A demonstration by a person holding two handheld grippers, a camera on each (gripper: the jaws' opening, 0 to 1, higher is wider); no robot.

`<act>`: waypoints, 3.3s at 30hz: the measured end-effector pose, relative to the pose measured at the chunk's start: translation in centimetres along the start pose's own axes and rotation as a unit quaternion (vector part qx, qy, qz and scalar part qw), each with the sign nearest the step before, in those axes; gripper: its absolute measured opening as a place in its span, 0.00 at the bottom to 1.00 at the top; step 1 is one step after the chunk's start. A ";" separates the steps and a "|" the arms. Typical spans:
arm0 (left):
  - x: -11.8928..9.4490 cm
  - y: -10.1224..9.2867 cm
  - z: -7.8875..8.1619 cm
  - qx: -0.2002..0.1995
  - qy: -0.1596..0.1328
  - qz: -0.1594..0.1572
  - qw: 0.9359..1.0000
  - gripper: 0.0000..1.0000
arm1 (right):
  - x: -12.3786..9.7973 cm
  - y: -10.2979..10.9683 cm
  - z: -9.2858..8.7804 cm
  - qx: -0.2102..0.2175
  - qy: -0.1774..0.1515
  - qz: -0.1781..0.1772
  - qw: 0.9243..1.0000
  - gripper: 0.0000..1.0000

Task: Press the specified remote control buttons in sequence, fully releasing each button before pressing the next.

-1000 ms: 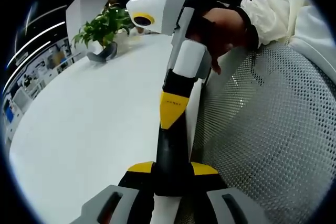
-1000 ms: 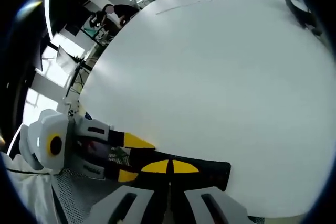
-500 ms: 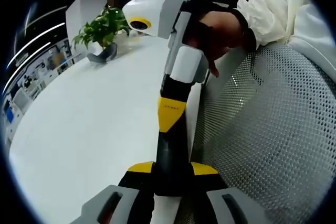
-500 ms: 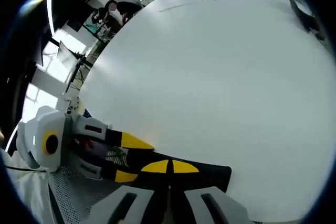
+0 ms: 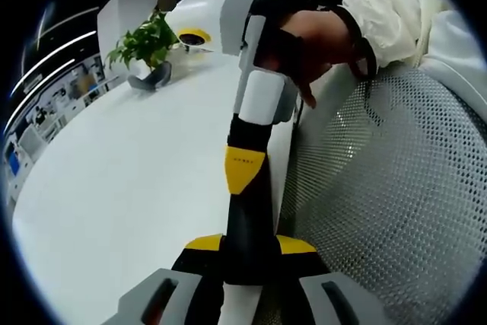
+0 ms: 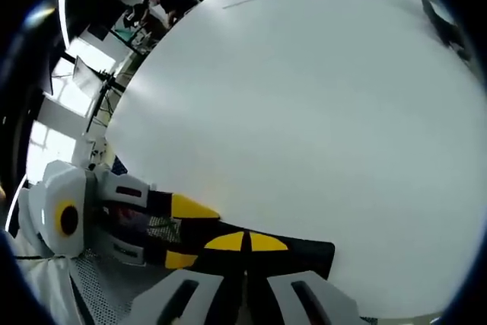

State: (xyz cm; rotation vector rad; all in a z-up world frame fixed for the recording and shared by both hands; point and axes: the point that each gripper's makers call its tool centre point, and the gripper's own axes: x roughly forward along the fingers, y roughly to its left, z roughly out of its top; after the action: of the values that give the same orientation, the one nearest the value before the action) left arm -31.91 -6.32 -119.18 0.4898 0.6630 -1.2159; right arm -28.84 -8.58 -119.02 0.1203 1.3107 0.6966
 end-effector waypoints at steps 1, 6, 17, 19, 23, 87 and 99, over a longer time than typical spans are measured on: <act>0.0 0.0 0.0 -0.004 -0.001 -0.001 1.000 0.24 | 0.0 0.0 0.0 0.001 -0.001 0.001 1.000 0.00; 0.0 0.0 0.0 0.002 0.000 0.001 1.000 0.24 | -0.1 -0.1 0.0 0.013 -0.016 0.011 1.000 0.00; 0.1 0.0 0.0 0.010 0.001 0.000 1.000 0.24 | -0.3 0.3 -0.3 -0.026 -0.047 0.003 0.999 0.00; 0.0 0.0 0.0 0.009 0.001 0.001 1.000 0.24 | -0.4 0.3 -0.2 -0.016 -0.048 0.006 0.999 0.00; 0.1 0.0 0.0 0.011 0.002 0.000 1.000 0.24 | -0.6 0.4 -0.3 -0.005 -0.046 0.010 0.999 0.00; 0.0 0.0 0.0 0.010 0.002 0.001 1.000 0.25 | -0.9 0.6 -1.2 -0.044 -0.021 -0.016 0.999 0.00; 0.0 0.0 0.0 0.009 0.001 0.002 1.000 0.25 | -1.9 0.4 -0.5 -0.013 -0.037 -0.011 0.999 0.00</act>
State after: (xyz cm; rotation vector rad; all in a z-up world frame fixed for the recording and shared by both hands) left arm -31.89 -6.32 -119.20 0.5063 0.6530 -1.2194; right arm -29.63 -9.45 -117.42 0.1086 1.2306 0.6839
